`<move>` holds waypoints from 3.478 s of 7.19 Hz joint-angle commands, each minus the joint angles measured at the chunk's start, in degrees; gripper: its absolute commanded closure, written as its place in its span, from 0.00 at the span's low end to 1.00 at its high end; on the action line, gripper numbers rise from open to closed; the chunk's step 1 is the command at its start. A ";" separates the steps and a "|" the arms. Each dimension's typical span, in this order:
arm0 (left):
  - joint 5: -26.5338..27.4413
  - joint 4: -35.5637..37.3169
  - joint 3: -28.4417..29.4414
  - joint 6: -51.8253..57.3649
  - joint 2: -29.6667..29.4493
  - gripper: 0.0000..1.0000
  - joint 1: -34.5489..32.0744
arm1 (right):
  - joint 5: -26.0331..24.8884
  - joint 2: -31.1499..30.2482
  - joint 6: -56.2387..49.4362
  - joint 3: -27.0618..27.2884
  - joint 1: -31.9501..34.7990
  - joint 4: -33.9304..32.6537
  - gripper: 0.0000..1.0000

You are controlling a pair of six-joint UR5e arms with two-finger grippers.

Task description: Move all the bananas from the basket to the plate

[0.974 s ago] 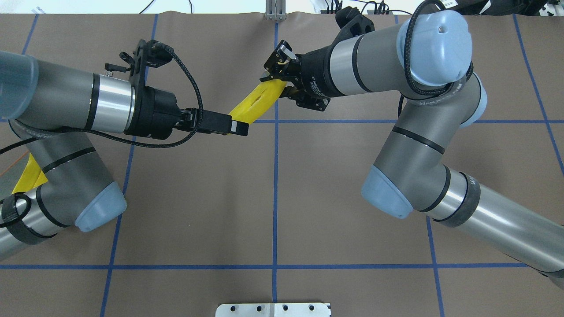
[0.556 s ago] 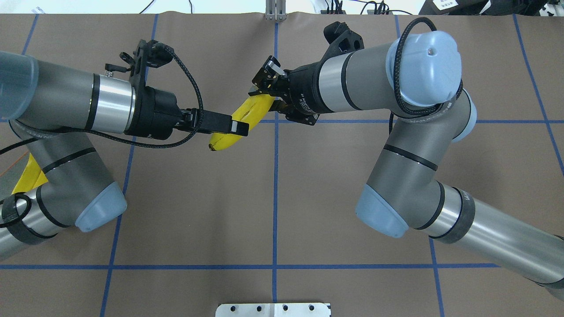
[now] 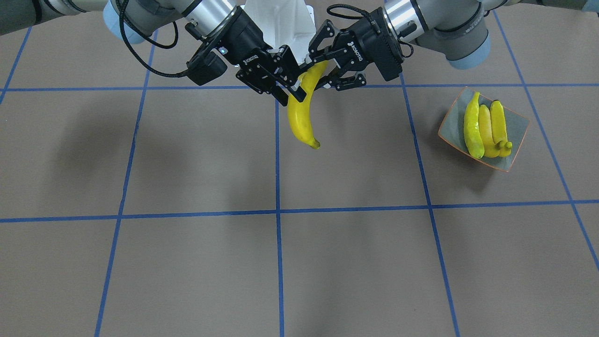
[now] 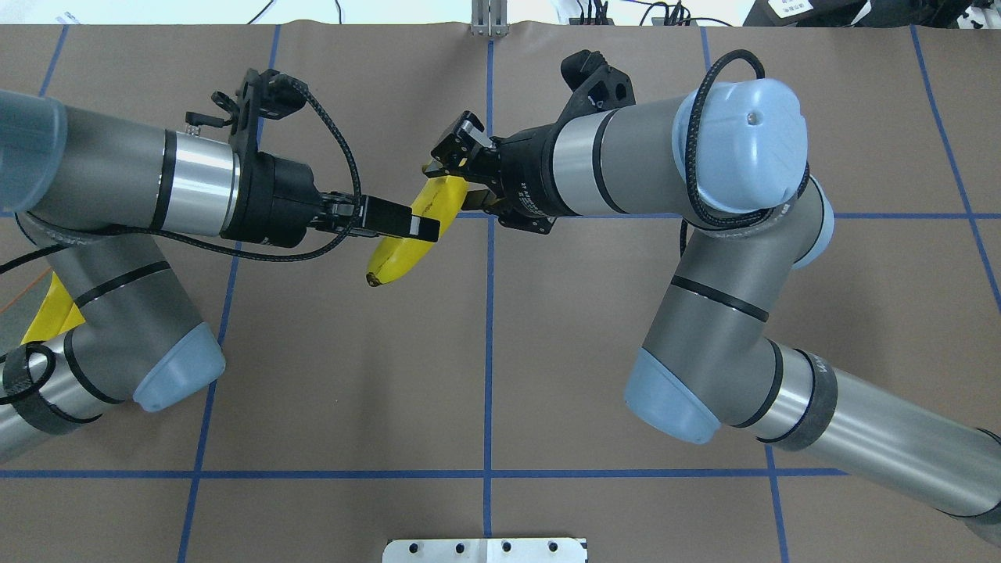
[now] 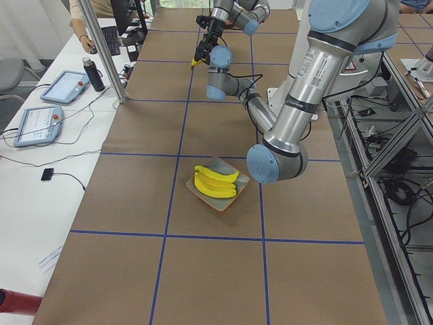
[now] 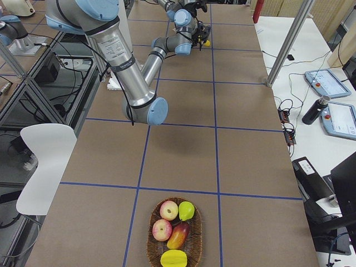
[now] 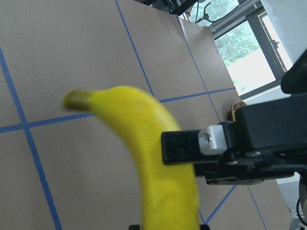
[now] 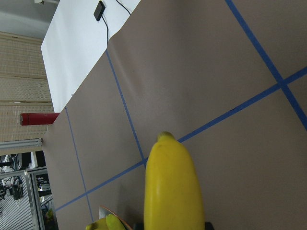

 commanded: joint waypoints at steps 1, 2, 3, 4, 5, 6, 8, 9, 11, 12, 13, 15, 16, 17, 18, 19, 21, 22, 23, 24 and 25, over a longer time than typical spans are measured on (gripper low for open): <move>1.41 0.06 0.15 -0.60 1.07 1.00 -0.12 | -3.49 -0.66 -4.67 0.57 0.03 -0.15 0.00; 1.42 -0.03 -0.46 -0.78 4.47 1.00 -0.38 | -2.53 -1.54 -5.11 2.58 2.47 -3.63 0.00; 1.42 -0.21 -1.77 -0.61 9.99 1.00 -0.73 | -1.56 -2.42 -6.60 6.43 4.15 -12.98 0.00; 1.42 -0.38 -3.09 -0.26 17.09 1.00 -0.91 | -1.46 -3.21 -11.92 9.08 5.03 -21.95 0.00; 1.51 -0.47 -4.15 1.75 22.64 1.00 -2.65 | -1.38 -4.35 -15.80 10.93 6.35 -28.56 0.00; 1.51 -0.47 -4.51 7.42 27.66 1.00 -3.97 | -1.38 -5.75 -22.28 11.21 7.06 -32.72 0.00; 1.51 -0.21 -4.60 18.86 34.63 1.00 -7.22 | -0.59 -10.57 -32.92 11.39 10.21 -35.57 0.00; 1.60 -0.21 -4.60 24.30 37.79 1.00 -7.93 | 1.07 -13.12 -36.37 11.39 12.75 -35.57 0.00; 9.20 -0.12 -4.60 36.07 44.38 1.00 -7.68 | 5.37 -15.86 -42.02 10.60 17.06 -35.57 0.00; 9.85 -0.21 -4.69 37.96 45.63 1.00 -7.42 | 6.78 -16.13 -42.90 10.34 18.56 -35.57 0.00; 9.60 -0.21 -4.69 39.54 45.90 1.00 -7.07 | 7.32 -16.40 -42.91 9.90 18.93 -35.49 0.00; 9.16 -0.56 -4.69 39.65 45.29 0.01 -6.27 | 7.41 -16.49 -42.91 9.72 19.02 -35.40 0.00; 8.98 -0.65 -4.77 39.47 45.11 0.00 -6.27 | 7.07 -16.57 -42.82 9.72 18.93 -35.22 0.00; 8.98 -0.56 -4.60 39.47 44.76 0.00 -6.27 | 6.97 -16.58 -42.82 9.72 19.02 -35.14 0.00; 8.98 -0.56 -4.60 39.47 44.15 0.00 -6.36 | 6.97 -16.58 -42.82 9.72 19.02 -35.13 0.00; 9.07 -0.39 -4.42 39.47 43.54 0.00 -6.53 | 7.23 -17.01 -42.91 9.63 19.54 -35.13 0.00; 8.80 1.19 -3.98 39.56 43.62 0.00 -8.71 | 8.98 -19.37 -49.19 9.28 22.17 -35.49 0.00; 4.80 7.90 -4.68 39.56 43.36 0.00 -14.74 | 11.08 -21.56 -53.85 9.19 24.44 -35.57 0.00; -1.59 13.01 -4.34 43.56 41.79 0.00 -23.41 | 13.80 -23.85 -59.90 9.02 27.34 -35.57 0.00; -4.96 21.68 -4.60 56.13 41.42 0.00 -28.81 | 15.83 -26.22 -64.57 8.76 30.15 -35.57 0.00; -8.04 31.77 -4.60 66.09 38.55 0.00 -34.95 | 17.24 -28.68 -70.54 8.41 33.05 -35.57 0.00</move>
